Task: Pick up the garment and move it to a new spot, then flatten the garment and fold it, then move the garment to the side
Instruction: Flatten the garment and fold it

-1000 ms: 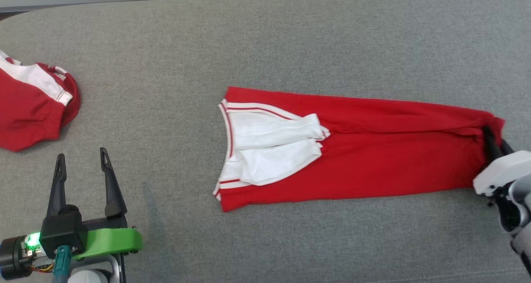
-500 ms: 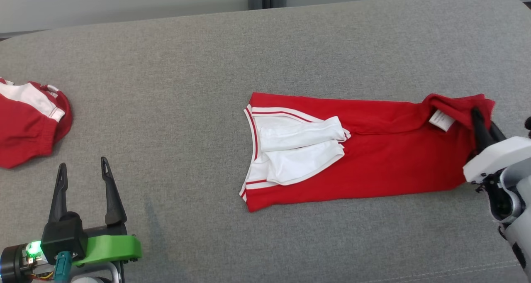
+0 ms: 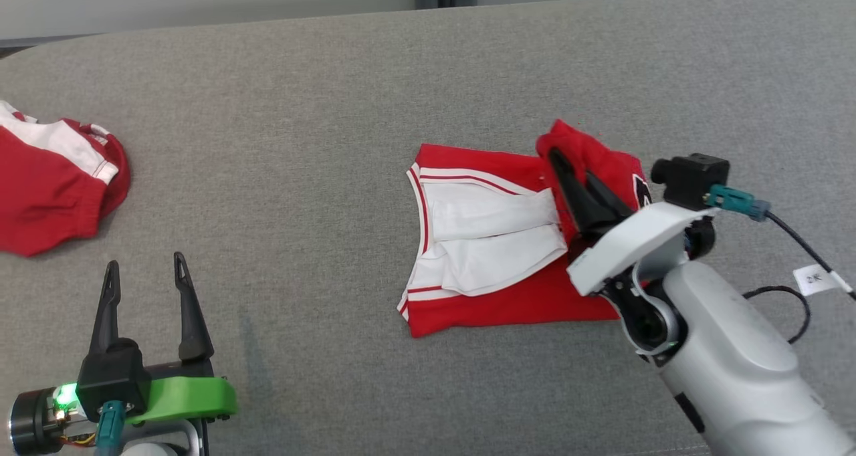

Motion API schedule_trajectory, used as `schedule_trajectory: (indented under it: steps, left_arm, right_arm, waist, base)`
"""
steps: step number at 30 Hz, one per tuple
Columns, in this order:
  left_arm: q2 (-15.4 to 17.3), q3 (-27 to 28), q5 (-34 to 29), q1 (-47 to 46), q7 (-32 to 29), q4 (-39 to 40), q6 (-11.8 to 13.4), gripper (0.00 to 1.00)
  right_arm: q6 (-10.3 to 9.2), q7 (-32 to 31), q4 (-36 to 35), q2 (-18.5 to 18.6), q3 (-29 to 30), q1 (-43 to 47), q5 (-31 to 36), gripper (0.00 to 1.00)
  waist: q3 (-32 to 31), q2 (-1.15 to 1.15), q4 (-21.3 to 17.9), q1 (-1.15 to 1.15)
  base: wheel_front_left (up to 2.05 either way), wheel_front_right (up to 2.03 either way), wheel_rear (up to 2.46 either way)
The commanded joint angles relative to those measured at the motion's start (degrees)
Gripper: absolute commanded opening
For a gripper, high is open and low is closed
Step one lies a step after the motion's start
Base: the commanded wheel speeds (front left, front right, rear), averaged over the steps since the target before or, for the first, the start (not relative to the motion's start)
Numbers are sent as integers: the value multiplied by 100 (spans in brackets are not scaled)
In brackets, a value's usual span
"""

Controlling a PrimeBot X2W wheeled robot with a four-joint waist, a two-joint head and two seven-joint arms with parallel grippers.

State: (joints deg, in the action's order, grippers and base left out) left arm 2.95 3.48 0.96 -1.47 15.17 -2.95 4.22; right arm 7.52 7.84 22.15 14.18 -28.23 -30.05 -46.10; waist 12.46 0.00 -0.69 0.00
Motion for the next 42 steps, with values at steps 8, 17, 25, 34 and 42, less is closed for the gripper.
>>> schedule_trajectory:
  steps: [8, 17, 25, 34, 42]
  left_arm:
    - [0, -216, 86, -290, -6, -83, 11, 100]
    - [-2, -369, 124, -392, -5, -155, 89, 100]
    - [0, -262, 58, -271, -6, -135, 59, 100]
    - [83, -138, -8, -207, -6, -82, -32, 100]
    - [108, -128, -10, -78, -6, -108, -67, 100]
  right_arm:
    - [-6, -133, 235, -745, -265, -408, 372, 0]
    - [-6, 15, 886, -962, -387, -498, 500, 100]
    - [-5, 681, 477, -346, -16, -253, 775, 100]
    - [-6, 734, -711, 308, 1515, 755, 1570, 100]
    - [-6, 737, -1707, 51, 2380, 2003, 2241, 100]
  waist:
    - [181, 0, 424, 0]
    - [288, 0, 536, 0]
    - [101, 0, 210, 0]
    - [-100, 0, -104, 0]
    - [-264, 0, -177, 0]
  base:
    - [0, 0, 0]
    - [0, 0, 0]
    - [0, 0, 0]
    - [0, 0, 0]
    - [0, 0, 0]
